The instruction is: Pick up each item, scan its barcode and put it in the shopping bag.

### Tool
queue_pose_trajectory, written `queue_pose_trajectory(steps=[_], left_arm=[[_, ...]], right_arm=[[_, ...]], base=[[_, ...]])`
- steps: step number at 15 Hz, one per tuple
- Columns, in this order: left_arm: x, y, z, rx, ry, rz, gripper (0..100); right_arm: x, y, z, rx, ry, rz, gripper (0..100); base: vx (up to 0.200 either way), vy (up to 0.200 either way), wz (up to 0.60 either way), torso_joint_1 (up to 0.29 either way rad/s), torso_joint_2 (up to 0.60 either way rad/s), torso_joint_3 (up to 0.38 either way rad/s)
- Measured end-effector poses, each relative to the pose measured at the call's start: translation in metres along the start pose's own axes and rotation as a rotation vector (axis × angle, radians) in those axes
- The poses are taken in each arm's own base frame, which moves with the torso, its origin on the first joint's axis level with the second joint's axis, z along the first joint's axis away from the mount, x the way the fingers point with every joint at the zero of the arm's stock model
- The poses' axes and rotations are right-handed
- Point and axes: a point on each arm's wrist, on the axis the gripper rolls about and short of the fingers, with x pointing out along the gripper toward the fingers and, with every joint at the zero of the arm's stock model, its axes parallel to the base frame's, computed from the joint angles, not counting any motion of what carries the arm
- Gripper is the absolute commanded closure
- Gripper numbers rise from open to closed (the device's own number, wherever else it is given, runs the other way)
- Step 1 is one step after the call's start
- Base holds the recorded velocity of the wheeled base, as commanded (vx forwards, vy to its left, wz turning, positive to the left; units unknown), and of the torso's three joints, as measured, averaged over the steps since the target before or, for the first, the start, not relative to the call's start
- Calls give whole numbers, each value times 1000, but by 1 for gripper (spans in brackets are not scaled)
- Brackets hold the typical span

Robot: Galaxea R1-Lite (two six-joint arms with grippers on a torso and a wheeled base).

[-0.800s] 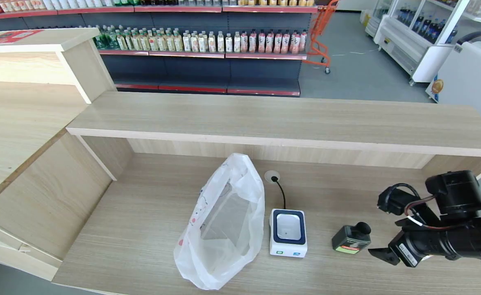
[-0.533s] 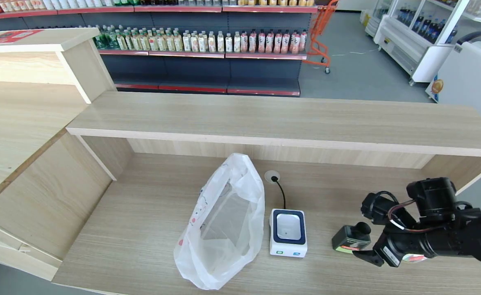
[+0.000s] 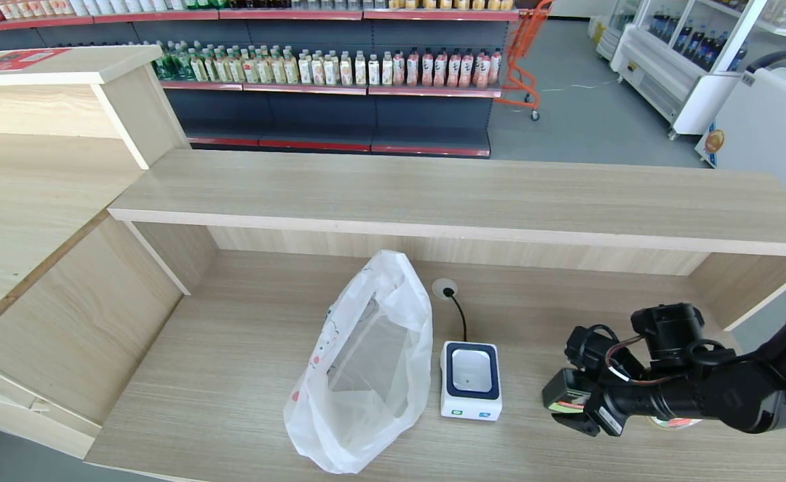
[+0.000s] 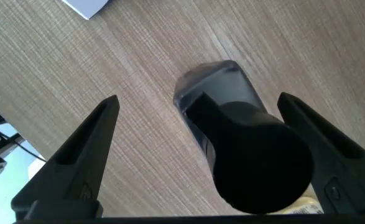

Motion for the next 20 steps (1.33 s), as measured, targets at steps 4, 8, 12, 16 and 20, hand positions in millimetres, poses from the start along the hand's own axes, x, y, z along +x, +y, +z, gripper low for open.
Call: queue_pose_trajectory(steps=[4, 8, 12, 16, 20], left_arm=[[0, 0, 0, 0, 0, 0, 0], [0, 0, 0, 0, 0, 0, 0], [0, 0, 0, 0, 0, 0, 0], [0, 0, 0, 0, 0, 0, 0], [0, 0, 0, 0, 0, 0, 0]], right_arm=[[18, -6, 6, -19, -39, 0, 0], [29, -3, 13, -36, -73, 39, 100], [29, 2, 15, -55, -82, 45, 100], [15, 5, 17, -44, -98, 29, 100], [-52, -5, 31, 27, -209, -119, 100]], base=[[0, 0, 0, 0, 0, 0], [0, 0, 0, 0, 0, 0], [0, 0, 0, 0, 0, 0], [0, 0, 0, 0, 0, 0], [0, 0, 0, 0, 0, 0]])
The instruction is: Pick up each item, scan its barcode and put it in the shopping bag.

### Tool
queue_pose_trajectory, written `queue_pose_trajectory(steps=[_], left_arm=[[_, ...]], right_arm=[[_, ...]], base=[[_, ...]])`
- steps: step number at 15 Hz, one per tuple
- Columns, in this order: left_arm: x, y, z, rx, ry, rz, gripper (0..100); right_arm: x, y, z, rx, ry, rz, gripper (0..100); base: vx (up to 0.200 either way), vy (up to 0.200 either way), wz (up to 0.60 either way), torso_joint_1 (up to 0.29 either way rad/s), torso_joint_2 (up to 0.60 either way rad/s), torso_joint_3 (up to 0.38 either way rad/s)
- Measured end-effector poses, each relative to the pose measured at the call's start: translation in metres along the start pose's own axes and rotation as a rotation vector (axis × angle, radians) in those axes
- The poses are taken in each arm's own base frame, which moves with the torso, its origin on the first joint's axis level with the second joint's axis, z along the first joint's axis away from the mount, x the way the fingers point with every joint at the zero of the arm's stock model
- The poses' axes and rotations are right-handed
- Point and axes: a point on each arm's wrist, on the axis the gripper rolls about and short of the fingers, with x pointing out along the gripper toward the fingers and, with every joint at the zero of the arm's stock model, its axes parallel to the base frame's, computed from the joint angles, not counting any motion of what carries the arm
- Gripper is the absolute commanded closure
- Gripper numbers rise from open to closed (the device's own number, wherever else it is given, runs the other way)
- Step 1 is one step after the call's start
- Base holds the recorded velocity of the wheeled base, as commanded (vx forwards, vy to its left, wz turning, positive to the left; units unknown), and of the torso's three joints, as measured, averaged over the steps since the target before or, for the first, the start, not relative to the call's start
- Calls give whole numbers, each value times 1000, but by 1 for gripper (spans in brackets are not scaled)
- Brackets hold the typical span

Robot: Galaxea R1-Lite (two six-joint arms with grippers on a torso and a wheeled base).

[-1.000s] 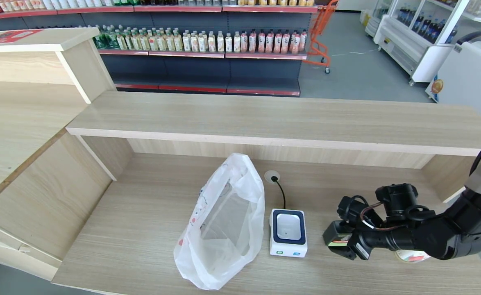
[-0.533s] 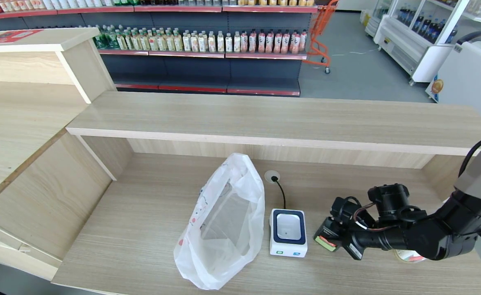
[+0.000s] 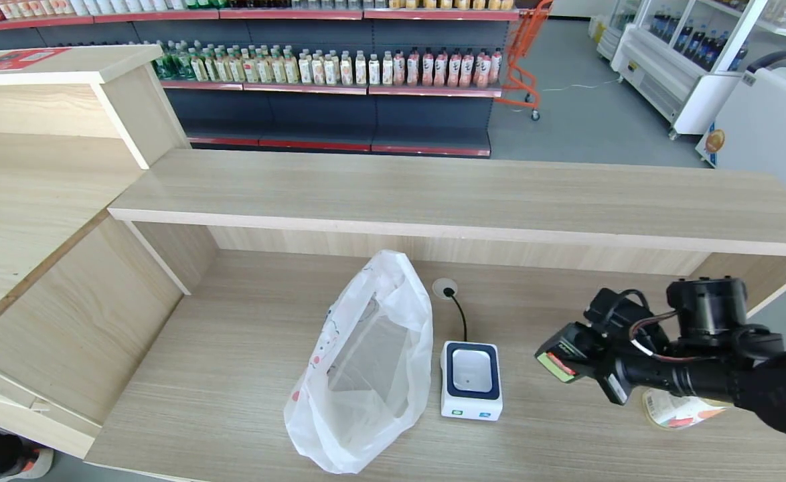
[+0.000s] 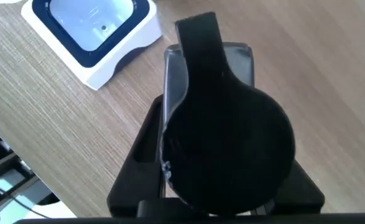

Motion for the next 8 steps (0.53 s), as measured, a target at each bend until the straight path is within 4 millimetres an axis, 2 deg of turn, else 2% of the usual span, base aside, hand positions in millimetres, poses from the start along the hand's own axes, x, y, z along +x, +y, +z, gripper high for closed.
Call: queue_pose_trajectory(steps=[1, 2, 3, 5, 8], left_arm=[[0, 0, 0, 0, 0, 0, 0], [0, 0, 0, 0, 0, 0, 0], [0, 0, 0, 0, 0, 0, 0], [0, 0, 0, 0, 0, 0, 0], [0, 0, 0, 0, 0, 0, 0]], right_arm=[[-21, -1, 2, -30, -20, -44, 100], [-42, 0, 2, -130, -38, -83, 100], [-58, 2, 4, -308, -63, -104, 100], [-79, 8, 6, -717, -142, -109, 100], [-88, 24, 16, -1500, -322, -121, 100]], base=[[0, 0, 0, 0, 0, 0], [0, 0, 0, 0, 0, 0], [0, 0, 0, 0, 0, 0], [0, 0, 0, 0, 0, 0], [0, 0, 0, 0, 0, 0]])
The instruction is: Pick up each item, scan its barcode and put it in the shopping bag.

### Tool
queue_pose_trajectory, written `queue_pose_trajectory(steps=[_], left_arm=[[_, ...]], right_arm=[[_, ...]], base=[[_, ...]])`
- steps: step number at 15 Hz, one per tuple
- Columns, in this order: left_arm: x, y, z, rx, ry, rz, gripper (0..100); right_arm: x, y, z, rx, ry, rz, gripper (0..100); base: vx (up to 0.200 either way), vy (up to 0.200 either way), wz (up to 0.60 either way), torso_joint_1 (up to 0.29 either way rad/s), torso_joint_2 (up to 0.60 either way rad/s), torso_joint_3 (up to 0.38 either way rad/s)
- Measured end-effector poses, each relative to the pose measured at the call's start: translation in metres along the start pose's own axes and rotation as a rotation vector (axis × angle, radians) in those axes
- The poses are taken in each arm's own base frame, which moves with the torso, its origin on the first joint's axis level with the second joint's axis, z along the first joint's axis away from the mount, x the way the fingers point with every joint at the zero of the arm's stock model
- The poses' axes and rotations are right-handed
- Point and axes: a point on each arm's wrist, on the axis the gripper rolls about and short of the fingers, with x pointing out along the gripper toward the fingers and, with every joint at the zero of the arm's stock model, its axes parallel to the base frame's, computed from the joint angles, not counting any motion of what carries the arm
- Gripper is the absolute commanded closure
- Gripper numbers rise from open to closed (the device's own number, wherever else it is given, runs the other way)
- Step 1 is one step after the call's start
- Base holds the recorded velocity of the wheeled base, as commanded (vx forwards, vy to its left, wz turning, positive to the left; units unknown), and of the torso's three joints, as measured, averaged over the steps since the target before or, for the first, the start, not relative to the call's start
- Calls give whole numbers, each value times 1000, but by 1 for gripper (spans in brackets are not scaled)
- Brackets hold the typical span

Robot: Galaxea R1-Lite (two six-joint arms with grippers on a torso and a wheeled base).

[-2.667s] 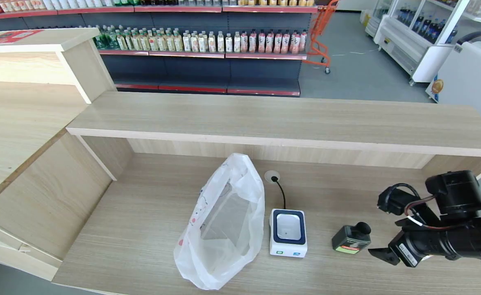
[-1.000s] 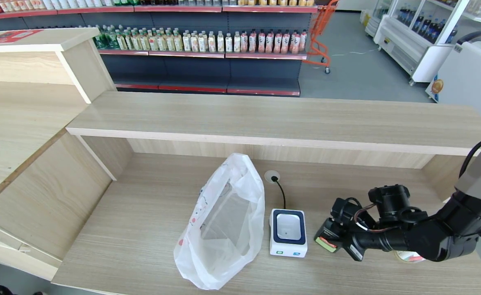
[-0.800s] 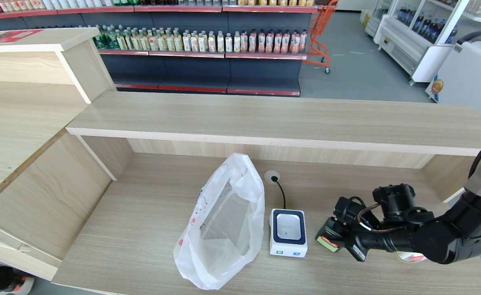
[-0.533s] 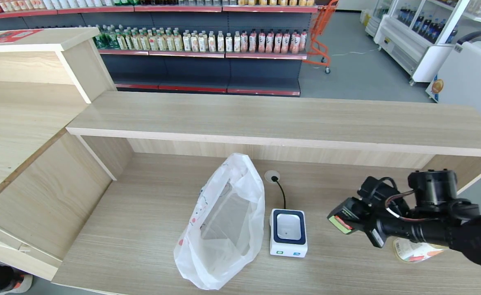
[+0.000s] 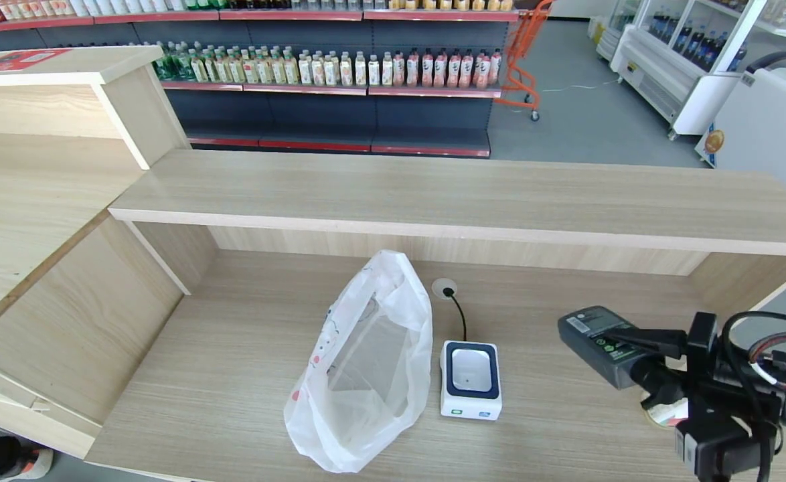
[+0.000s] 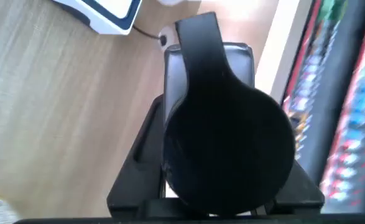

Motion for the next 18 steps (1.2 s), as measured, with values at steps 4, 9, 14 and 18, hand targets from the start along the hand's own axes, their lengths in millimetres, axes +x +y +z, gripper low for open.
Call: queue_pose_trajectory(steps=[4, 9, 14, 18], left_arm=[[0, 0, 0, 0, 0, 0, 0], [0, 0, 0, 0, 0, 0, 0], [0, 0, 0, 0, 0, 0, 0], [0, 0, 0, 0, 0, 0, 0]], right_arm=[[1, 4, 37, -442, -308, 11, 100], [2, -14, 58, -629, -547, -282, 100], [-1, -18, 63, -631, -603, -353, 100], [-5, -19, 65, -636, -611, -379, 100]], base=[[0, 0, 0, 0, 0, 0], [0, 0, 0, 0, 0, 0], [0, 0, 0, 0, 0, 0], [0, 0, 0, 0, 0, 0]])
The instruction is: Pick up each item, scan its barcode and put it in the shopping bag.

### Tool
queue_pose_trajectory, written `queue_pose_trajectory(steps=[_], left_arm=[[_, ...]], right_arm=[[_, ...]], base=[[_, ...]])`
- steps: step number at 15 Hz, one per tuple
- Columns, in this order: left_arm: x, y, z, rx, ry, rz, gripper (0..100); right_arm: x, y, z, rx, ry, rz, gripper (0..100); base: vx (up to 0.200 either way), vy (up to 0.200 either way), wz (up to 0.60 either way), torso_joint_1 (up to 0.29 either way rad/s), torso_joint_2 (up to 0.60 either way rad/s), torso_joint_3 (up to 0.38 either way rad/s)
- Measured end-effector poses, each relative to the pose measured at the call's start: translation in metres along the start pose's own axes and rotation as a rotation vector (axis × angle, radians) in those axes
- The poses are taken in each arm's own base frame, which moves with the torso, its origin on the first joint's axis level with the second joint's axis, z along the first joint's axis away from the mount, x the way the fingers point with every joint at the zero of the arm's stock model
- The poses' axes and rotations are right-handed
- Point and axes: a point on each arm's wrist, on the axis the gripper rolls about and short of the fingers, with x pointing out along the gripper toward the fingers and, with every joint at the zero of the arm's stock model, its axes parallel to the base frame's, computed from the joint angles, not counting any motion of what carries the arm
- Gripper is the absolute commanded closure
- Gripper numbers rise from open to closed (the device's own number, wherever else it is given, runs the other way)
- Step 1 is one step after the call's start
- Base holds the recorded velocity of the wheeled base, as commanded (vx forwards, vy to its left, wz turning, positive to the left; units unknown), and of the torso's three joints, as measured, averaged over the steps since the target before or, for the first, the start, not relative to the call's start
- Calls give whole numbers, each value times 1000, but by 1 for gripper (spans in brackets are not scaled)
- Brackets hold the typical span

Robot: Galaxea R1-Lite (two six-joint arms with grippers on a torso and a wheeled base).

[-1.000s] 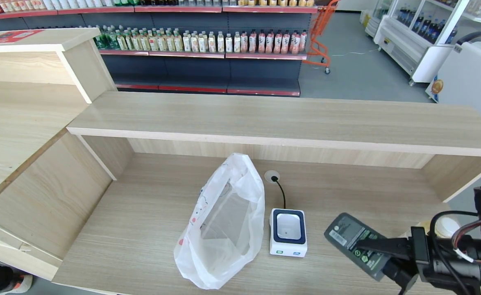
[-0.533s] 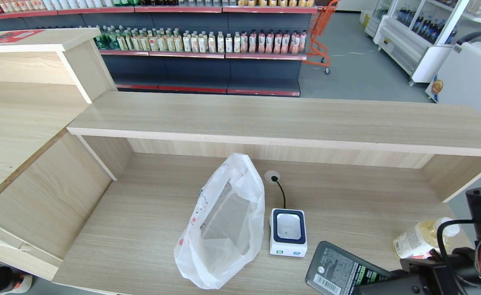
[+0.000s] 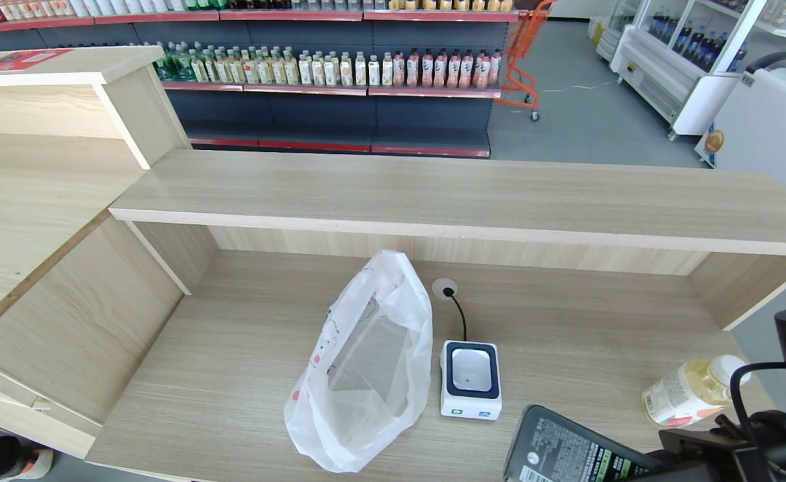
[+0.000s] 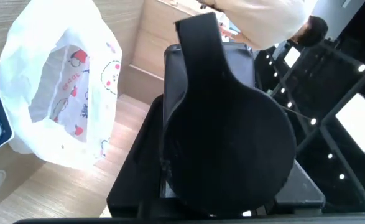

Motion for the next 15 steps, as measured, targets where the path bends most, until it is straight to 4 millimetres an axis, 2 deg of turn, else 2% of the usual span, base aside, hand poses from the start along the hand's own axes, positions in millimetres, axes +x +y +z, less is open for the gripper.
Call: queue_pose_trajectory(steps=[15], left_arm=[[0, 0, 0, 0, 0, 0, 0]], right_arm=[[-1, 0, 0, -1, 4, -3, 100]], base=[[0, 0, 0, 0, 0, 0]])
